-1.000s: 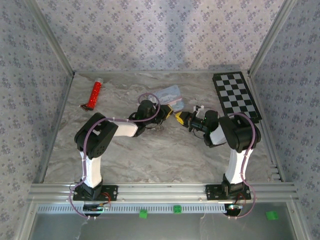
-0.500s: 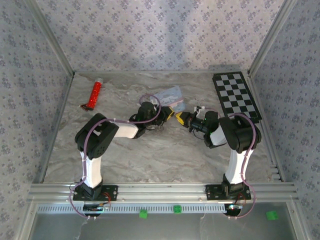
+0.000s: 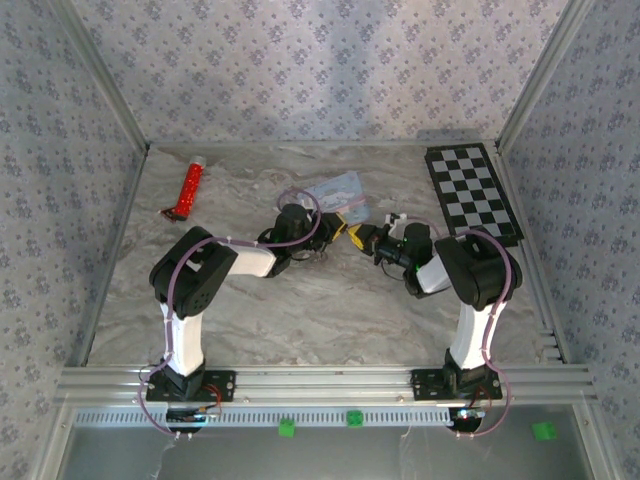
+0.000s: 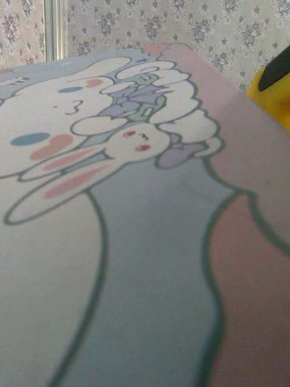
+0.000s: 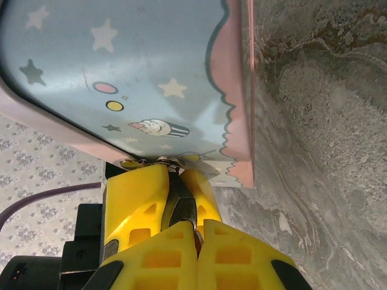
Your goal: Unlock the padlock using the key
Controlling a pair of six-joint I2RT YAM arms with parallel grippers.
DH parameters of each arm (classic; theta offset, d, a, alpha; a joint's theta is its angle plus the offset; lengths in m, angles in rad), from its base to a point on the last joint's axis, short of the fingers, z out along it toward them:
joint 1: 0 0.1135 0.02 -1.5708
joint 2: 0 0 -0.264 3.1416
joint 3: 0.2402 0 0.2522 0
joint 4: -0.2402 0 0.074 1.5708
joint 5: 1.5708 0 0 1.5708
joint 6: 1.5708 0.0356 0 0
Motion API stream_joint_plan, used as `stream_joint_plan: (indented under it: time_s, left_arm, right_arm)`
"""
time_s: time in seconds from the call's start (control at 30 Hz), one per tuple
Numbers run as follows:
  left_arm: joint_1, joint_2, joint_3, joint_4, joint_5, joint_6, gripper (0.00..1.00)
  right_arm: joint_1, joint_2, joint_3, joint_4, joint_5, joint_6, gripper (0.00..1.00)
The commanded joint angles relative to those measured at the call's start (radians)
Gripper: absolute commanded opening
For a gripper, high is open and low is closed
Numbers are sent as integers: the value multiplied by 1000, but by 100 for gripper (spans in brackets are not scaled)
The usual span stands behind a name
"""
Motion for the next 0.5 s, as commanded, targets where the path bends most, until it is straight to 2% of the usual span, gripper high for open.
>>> stream_joint_plan:
  time_s: [0.0, 0.17, 0.33, 0.47]
  left_arm:
    - [-58, -24, 15, 54, 155, -3, 1]
    - [-56, -22, 16, 54, 156, -2, 1]
    - [-45, -31, 0, 49, 155, 4, 0]
    - [-24, -41, -18, 15, 149, 32, 0]
  right_arm:
    - [64, -38, 39, 36, -25, -15, 3]
    - [59, -40, 34, 34, -31, -19, 5]
    - [6, -56, 6, 15, -45, -35, 13]
    - [-9, -74, -9, -35, -64, -87, 25]
